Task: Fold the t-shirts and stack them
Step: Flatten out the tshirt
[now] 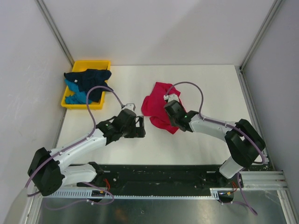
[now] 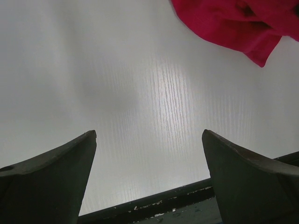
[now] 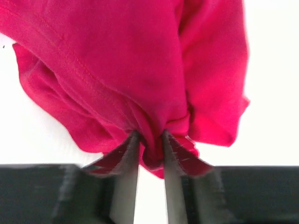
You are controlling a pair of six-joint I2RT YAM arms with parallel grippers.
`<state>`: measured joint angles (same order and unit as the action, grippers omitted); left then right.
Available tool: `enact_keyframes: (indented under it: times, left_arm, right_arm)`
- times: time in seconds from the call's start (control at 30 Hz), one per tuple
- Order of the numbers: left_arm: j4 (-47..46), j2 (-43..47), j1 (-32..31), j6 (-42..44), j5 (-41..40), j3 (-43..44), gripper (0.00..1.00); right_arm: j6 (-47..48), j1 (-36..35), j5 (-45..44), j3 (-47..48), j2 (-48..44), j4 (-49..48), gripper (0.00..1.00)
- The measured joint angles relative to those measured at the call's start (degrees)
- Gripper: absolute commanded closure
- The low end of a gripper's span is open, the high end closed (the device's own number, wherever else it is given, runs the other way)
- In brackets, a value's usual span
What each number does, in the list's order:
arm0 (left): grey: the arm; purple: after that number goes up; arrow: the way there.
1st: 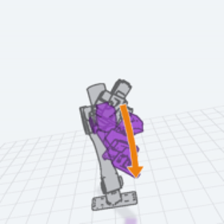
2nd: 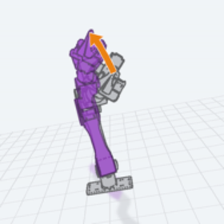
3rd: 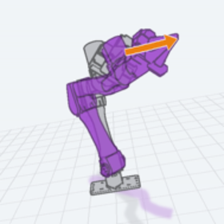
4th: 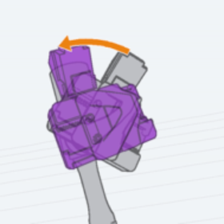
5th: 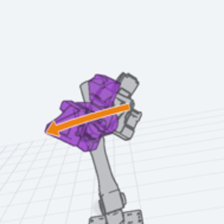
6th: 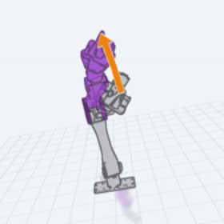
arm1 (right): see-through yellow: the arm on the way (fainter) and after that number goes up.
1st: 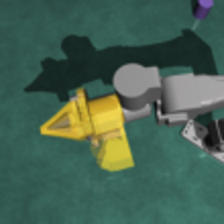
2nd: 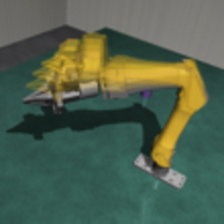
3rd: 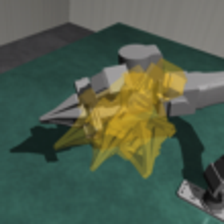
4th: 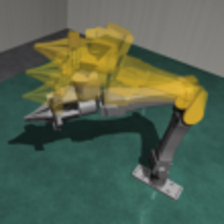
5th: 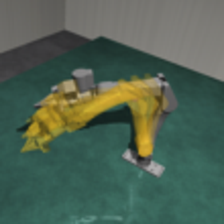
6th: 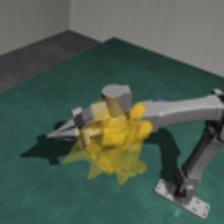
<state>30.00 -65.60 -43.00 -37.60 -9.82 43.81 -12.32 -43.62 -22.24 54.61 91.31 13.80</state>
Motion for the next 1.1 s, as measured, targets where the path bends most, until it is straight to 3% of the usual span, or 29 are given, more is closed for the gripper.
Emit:
enact_keyframes:
  times: [0.07,0.17,0.3,0.6,0.9,1.1]
  left_arm:
    - [-0.5,-0.9,0.0,-0.1,0.2,0.0,0.01]
    - [-1.7,-2.9,0.0,-0.6,1.1,0.2,0.02]
    - [-3.4,-7.5,0.0,-1.7,2.0,2.1,0.06]
    - [-13.2,-23.3,0.0,-3.4,6.3,10.6,0.26]
    - [-19.3,-38.5,0.0,-3.4,10.9,21.9,0.36]
    - [-23.5,-40.6,-0.2,-3.6,14.1,23.0,0.36]
  right_arm:
    - [0.1,0.4,-0.6,2.1,0.3,1.6,0.96]
    - [-0.6,2.5,-1.4,5.8,0.3,4.2,0.99]
    - [-3.4,7.6,-2.0,10.1,-3.0,9.2,1.0]
    - [-10.3,20.6,-0.7,16.7,-16.3,17.6,1.0]
    - [-11.8,22.7,2.3,21.3,-16.6,23.9,1.0]
    - [-12.0,21.4,2.0,33.8,-13.9,29.5,1.0]
